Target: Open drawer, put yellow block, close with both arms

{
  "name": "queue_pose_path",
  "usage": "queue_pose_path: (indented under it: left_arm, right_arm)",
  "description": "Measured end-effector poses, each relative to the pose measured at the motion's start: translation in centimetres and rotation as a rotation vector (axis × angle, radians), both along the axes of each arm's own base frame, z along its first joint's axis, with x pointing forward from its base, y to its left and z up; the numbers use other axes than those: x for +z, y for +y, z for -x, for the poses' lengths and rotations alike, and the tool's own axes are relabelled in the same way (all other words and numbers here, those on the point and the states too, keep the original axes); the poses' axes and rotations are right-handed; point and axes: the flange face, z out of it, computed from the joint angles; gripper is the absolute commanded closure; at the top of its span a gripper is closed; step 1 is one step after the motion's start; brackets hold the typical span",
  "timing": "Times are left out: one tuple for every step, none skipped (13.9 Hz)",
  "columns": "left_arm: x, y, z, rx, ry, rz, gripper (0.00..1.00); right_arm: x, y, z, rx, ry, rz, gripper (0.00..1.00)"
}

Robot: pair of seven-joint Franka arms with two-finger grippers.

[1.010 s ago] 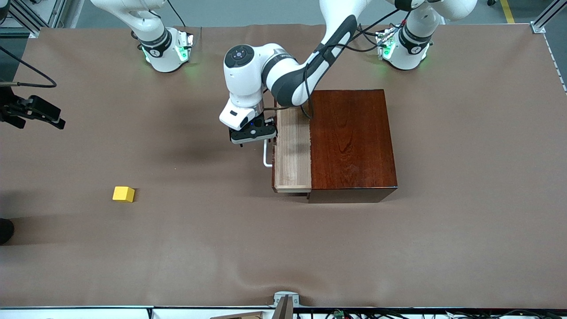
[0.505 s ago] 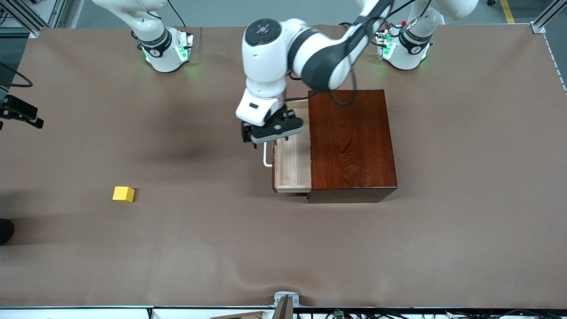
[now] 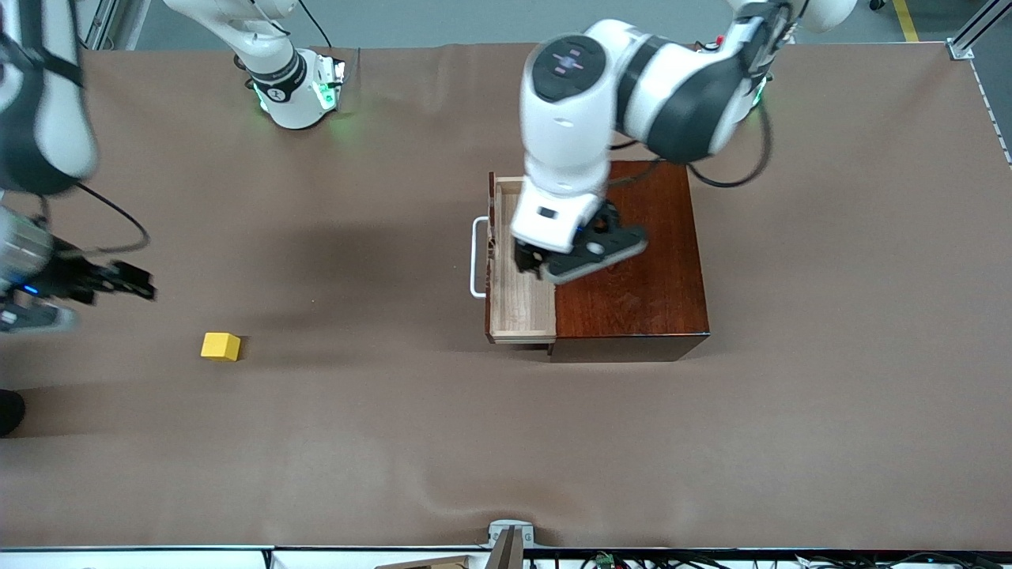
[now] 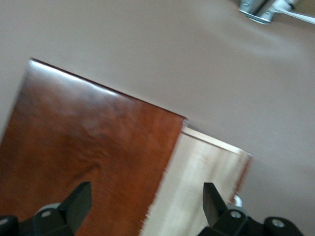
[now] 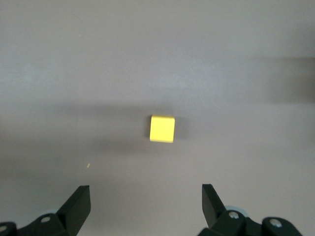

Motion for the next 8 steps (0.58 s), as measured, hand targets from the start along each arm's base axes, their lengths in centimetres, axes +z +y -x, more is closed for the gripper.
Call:
queue_pose_path:
  left_arm:
    - [0.1, 2.0, -0.9, -0.007, 0.014, -0.01, 0.0]
    - [0.2, 4.3, -1.6, -0.013, 0.028, -0.018, 0.0]
    - [0.4, 6.7, -2.3, -0.015, 0.041, -0.023, 0.0]
    - [0.8, 9.2, -2.7, -0.011, 0.052, -0.026, 0.0]
    - [1.2, 11.8, -3.0, -0.006, 0.063, -0.028, 0.0]
    - [1.8, 14.5, -3.3, -0.003, 0.072, -0.028, 0.0]
    - [2.3, 17.2, -3.4, -0.002, 0.08, -0.028, 0.0]
    - [2.9, 20.1, -3.5, -0.003, 0.084, -0.026, 0.0]
  right_arm:
    - [-3.0, 0.1, 0.1, 0.001, -0.017, 0.002, 0.0]
    - [-5.9, 0.0, 0.1, -0.001, -0.023, 0.003, 0.0]
    - [-8.5, -0.1, 0.0, -0.003, -0.026, 0.005, 0.0]
    - [-10.7, -0.2, -0.3, -0.005, -0.034, 0.007, 0.0]
    - [-12.9, -0.4, -0.7, -0.008, -0.046, 0.009, 0.0]
    - [-14.9, -0.6, -1.1, -0.011, -0.058, 0.011, 0.0]
    - [-16.9, -0.8, -1.4, -0.014, -0.072, 0.013, 0.0]
    - [-18.8, -0.9, -1.6, -0.015, -0.078, 0.015, 0.0]
